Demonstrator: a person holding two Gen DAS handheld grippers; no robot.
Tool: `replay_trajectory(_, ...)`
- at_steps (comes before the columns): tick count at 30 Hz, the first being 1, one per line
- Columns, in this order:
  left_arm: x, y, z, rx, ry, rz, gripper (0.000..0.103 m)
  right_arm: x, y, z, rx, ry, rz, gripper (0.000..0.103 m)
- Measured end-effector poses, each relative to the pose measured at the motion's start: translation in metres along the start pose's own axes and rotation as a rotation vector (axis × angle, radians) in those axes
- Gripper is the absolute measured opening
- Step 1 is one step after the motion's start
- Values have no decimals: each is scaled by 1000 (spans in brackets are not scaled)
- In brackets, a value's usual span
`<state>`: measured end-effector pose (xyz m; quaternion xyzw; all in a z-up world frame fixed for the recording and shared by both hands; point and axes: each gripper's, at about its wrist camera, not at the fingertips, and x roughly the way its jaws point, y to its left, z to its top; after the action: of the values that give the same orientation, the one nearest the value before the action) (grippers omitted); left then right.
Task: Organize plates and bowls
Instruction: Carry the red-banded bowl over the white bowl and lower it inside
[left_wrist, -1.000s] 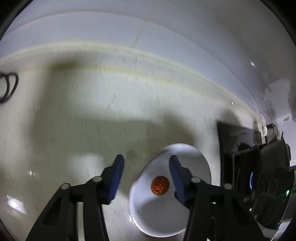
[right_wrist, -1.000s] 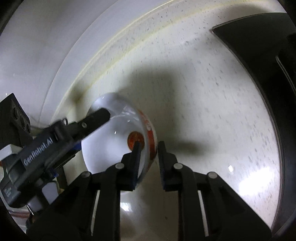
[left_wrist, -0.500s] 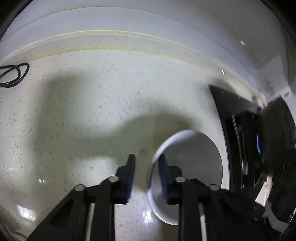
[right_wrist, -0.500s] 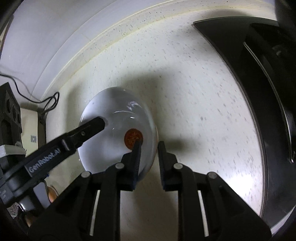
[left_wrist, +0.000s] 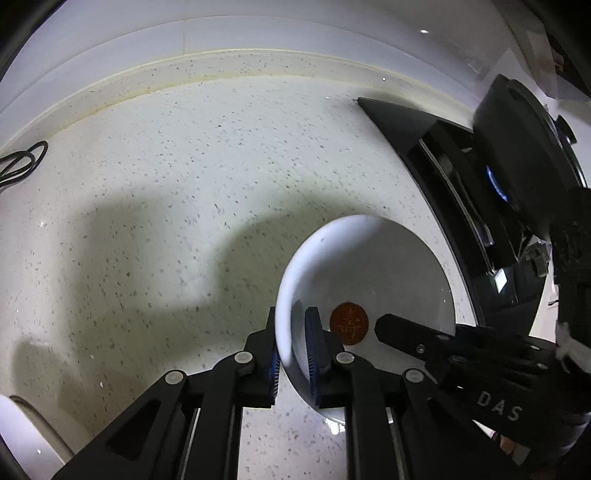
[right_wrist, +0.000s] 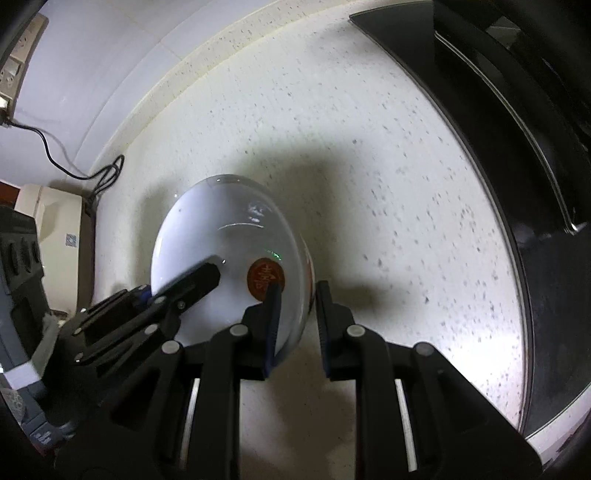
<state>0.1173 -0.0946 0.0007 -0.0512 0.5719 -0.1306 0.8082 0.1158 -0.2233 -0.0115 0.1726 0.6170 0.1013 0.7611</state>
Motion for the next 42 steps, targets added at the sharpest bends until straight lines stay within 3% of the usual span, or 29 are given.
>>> replay_trajectory(21,-22,4,-35,61,1,-8,13,-21,-14,-38,9,2,42,21)
replay_trajectory(42,-69,17,-47,24,-111,-23,13,-55,4,-59,4,-49,125,21)
